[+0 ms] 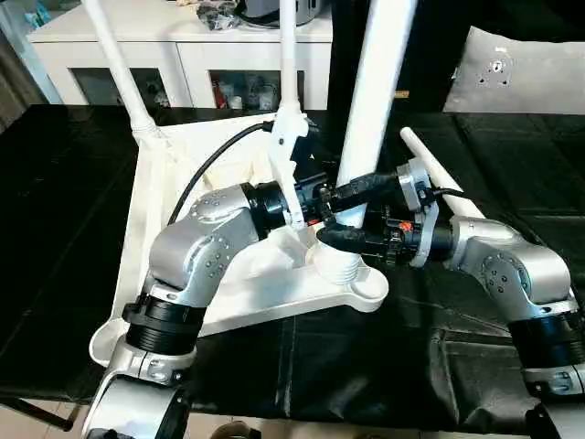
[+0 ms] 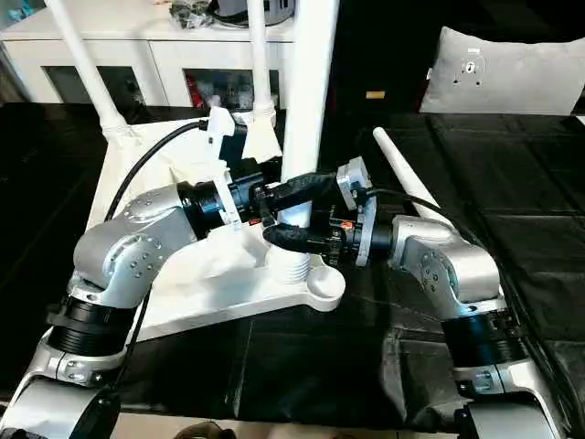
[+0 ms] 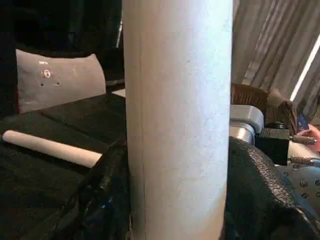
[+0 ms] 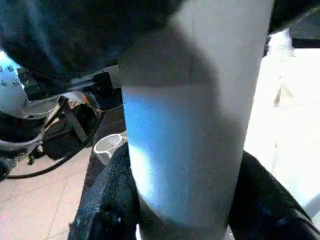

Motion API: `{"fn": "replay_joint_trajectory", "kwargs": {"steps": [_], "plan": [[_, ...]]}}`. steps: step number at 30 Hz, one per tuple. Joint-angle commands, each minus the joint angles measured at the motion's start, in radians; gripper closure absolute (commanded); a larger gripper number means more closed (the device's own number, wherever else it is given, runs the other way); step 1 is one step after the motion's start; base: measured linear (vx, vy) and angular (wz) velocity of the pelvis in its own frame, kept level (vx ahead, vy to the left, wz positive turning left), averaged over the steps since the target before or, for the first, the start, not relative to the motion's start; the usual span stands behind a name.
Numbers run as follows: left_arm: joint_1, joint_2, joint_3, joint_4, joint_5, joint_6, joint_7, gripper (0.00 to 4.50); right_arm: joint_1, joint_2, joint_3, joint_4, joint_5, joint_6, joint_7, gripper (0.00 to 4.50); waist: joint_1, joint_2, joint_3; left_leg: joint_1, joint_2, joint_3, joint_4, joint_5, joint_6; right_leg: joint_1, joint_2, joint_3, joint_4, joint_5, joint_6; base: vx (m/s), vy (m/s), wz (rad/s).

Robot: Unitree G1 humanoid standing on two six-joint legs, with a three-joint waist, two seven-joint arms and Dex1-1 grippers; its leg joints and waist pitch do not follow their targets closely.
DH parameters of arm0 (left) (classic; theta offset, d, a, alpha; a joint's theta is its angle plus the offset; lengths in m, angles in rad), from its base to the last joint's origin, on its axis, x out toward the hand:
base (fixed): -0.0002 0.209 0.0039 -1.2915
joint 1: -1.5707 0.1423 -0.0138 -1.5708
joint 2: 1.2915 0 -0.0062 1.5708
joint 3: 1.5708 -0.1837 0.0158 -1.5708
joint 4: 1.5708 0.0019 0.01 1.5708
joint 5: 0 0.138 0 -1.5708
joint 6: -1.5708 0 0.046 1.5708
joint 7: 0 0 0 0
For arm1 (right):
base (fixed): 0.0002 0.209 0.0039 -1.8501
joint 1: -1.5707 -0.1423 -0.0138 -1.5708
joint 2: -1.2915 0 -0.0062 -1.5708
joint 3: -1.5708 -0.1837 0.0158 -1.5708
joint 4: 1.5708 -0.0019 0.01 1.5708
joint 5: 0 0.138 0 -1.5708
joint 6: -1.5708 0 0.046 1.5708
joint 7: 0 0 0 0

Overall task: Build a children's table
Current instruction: Pick table leg

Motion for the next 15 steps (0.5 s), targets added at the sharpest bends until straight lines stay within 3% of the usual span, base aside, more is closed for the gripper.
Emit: {"fn": "replay_joint_trajectory", "kwargs": {"steps": [1,6,10,12,15], "plan": [[-0.019,-0.030,0.033,-0.022,-0.044,-0.007,0.022,1.38,0.003,0.007,0.017,0.013,-0.033,-0.011,-0.015,2.61,0.002,-0.031,-0.079,0.007,0.038,-0.009,-0.057,-0.108,0.070,0.063,-0.049,0.036,-0.073,-0.242,-0.193,0.000,0.000,0.00],[-0.024,-0.053,0.053,-0.042,-0.079,-0.005,0.023,1.04,0.008,0.006,0.022,0.010,-0.040,-0.014,-0.021,2.61,0.004,-0.032,-0.080,0.006,0.037,-0.009,-0.056,-0.096,0.071,0.063,-0.050,0.036,-0.072,-0.236,-0.199,0.000,0.000,0.00],[-0.035,-0.110,0.108,-0.073,-0.180,0.018,0.042,0.63,0.010,0.010,0.037,0.027,-0.072,-0.036,-0.041,2.61,0.003,-0.034,-0.078,0.006,0.036,-0.007,-0.054,-0.107,0.075,0.063,-0.049,0.035,-0.074,-0.241,-0.203,0.000,0.000,0.00],[-0.034,-0.163,0.147,-0.097,-0.277,0.055,0.064,0.49,0.015,0.030,0.040,0.028,-0.076,-0.045,-0.059,2.61,0.004,-0.034,-0.078,0.005,0.036,-0.007,-0.054,-0.110,0.075,0.064,-0.050,0.035,-0.073,-0.247,-0.207,0.000,0.000,0.00],[-0.026,-0.186,0.154,-0.117,-0.331,0.086,0.077,0.27,0.017,0.049,0.034,0.029,-0.083,-0.056,-0.082,2.61,0.003,-0.033,-0.078,0.006,0.038,-0.009,-0.055,-0.117,0.079,0.062,-0.048,0.035,-0.074,-0.254,-0.201,0.000,0.000,0.00]]}}
